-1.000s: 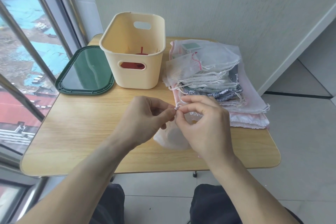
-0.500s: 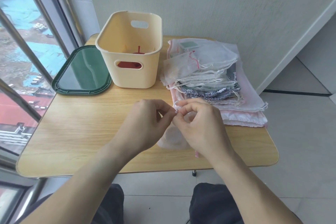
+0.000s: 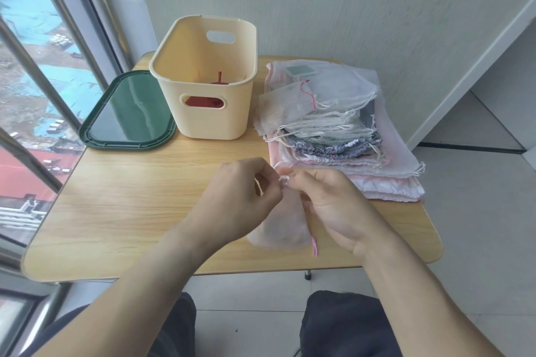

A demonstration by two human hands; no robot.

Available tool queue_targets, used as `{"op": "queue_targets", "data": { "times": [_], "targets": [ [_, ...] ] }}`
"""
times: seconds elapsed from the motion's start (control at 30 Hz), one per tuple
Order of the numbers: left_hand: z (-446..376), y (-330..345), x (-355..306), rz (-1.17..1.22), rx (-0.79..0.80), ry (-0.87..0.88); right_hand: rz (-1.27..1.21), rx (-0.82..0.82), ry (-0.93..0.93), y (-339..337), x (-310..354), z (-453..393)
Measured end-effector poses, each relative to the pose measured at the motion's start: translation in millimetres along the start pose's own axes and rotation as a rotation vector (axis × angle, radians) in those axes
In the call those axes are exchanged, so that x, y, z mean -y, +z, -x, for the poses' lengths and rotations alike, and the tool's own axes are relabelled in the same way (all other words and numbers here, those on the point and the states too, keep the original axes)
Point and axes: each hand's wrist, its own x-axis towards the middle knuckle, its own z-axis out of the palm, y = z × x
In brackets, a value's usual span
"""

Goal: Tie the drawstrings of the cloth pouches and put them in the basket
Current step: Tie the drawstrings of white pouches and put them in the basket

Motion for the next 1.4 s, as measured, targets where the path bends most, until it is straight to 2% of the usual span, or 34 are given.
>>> {"op": "queue_targets", "data": {
  "times": [0.07,0.13,0.27,0.33,0.53,0.63,0.73,0.97,1.07,1.17,1.3,1.4],
  "targets": [
    [-1,-1,0,0.096,0.046,-0.073,-0.081,0.006,0.029,0,2,0],
    [-2,-3,1,0.096,0.038,-0.051,-0.181,0.036,0.069,-1,4,2],
    [-1,-7,3,-0.213,-0.061,0.142,-0.223,0.115,0.149,-2,7,3],
    [-1,-9,3,-0.259,-0.074,0.169,-0.248,0.124,0.166,-2,7,2],
    [-3,-7,-3,0.151,0.061,-0.069,-0.318,0.111,0.111,-3,7,1],
    [-3,-7,-4,0.374,0.094,-0.092,-0.379,0.120,0.103,-4,8,0],
    [-3,-9,-4,0.423,0.073,-0.061,-0.463,0.135,0.129,-5,8,-3],
    [-2,-11,-8,0.405,0.057,-0.052,-0.409,0.124,0.112,-6,6,-2],
    [-3,-11,-9,0.374,0.045,-0.057,-0.442,0.189,0.123,-7,7,-2],
    [-2,-12,-8,0.265,0.026,-0.036,-0.477,0.242,0.150,-8,8,-3],
    [1,-9,-8,0.046,-0.032,0.086,-0.474,0.254,0.191,-7,6,-6],
    [2,-8,-6,0.070,0.012,0.094,-0.498,0.224,0.214,-10,4,-7]
  ]
}}
